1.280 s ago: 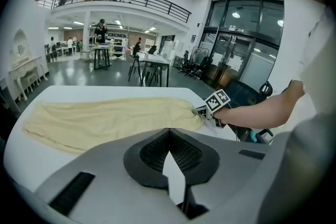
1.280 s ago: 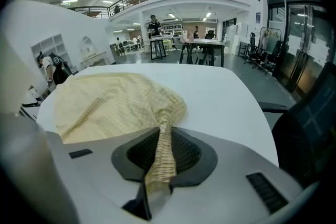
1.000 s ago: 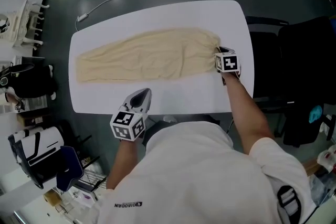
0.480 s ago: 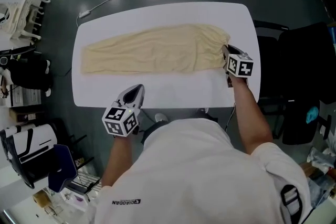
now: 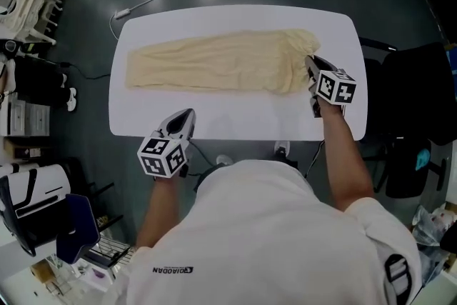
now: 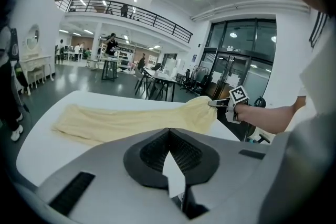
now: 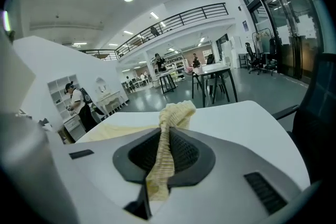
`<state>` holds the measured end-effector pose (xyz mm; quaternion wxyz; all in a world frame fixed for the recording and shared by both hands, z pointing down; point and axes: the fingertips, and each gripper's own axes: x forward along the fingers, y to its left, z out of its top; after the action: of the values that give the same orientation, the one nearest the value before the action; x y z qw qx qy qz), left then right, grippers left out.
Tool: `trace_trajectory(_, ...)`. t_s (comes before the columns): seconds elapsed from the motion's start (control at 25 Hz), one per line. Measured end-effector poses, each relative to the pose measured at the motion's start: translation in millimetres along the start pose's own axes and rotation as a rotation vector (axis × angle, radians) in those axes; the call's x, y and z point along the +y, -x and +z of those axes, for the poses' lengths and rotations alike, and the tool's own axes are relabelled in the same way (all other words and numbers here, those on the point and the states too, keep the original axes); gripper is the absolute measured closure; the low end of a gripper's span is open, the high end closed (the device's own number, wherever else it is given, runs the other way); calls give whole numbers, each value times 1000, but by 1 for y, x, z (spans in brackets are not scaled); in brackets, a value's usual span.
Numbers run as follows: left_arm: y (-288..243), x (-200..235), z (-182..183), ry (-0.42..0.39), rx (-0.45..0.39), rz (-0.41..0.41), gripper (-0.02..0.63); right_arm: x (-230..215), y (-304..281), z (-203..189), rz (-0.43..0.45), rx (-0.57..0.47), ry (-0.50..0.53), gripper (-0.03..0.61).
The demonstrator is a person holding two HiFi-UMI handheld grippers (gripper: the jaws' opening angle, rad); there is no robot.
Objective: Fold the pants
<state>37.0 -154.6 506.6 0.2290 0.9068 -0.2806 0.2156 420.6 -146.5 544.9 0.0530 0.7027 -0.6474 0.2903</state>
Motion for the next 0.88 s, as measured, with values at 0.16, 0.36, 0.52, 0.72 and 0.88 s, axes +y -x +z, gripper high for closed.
trace_trajectory(0.16, 33, 25, 2, -20, -28, -10, 591, 48, -4, 4, 24, -17, -6, 520)
trace_trajectory(0.36, 75, 59, -4, -14, -58, 13, 591, 102, -10, 7, 60, -42, -38, 519)
trace_trajectory(0.52, 108, 72, -6, -8, -94, 2, 591, 151, -15, 20, 119, -80, -46, 520)
trace_trajectory(0.72, 138, 104, -17, 25, -110, 54, 591, 201, -33, 44, 169, -114, -61, 518)
trace_trajectory(0.88, 145, 120, -17, 73, -126, 98, 591, 217, -44, 65, 220, -124, -114, 518)
